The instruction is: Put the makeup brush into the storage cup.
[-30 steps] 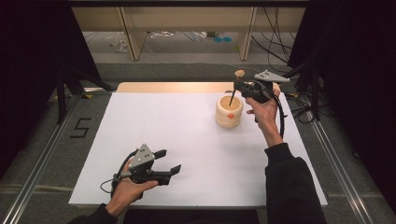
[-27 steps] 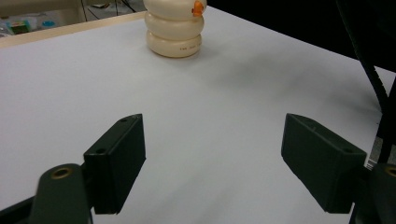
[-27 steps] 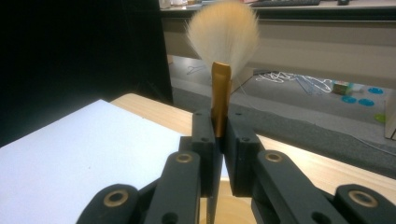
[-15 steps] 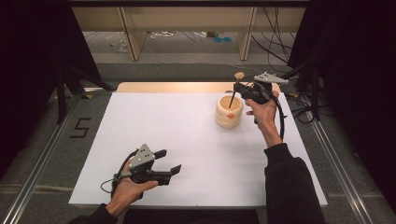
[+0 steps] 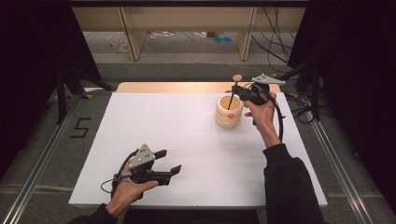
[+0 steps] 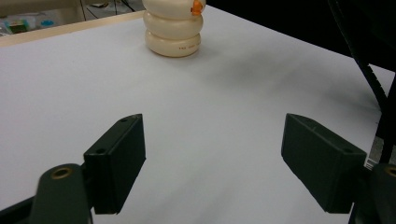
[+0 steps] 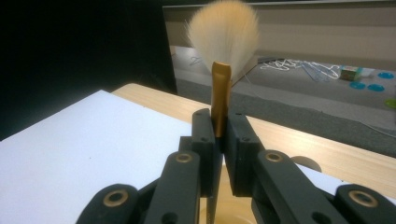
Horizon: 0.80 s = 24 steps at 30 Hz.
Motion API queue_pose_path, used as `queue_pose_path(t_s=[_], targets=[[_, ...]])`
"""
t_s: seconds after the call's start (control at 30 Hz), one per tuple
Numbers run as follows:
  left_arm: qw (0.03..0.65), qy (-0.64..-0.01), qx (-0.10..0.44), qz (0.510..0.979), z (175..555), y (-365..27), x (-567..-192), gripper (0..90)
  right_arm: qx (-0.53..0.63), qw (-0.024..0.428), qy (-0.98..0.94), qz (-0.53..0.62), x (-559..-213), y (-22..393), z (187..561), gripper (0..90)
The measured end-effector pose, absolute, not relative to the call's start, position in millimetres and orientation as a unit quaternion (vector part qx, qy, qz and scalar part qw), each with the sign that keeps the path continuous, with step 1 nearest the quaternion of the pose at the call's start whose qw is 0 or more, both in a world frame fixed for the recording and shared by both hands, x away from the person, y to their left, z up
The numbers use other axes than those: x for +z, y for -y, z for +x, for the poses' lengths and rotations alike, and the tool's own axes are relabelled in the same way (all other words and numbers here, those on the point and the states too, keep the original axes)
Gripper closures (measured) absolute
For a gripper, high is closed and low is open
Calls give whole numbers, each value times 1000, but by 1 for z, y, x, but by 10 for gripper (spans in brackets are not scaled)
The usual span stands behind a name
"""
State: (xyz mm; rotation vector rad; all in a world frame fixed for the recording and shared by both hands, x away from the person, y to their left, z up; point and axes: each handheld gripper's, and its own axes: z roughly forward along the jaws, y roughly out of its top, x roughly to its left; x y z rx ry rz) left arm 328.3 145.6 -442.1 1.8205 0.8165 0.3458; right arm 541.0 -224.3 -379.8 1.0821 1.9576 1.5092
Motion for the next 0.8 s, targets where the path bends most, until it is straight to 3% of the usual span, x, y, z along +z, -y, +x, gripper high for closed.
queue_pose_path(t_s=[0.8], targets=[[531,-342,145,762,329,-146,-442,217,531,208,-717,401,-393,224,545,832]])
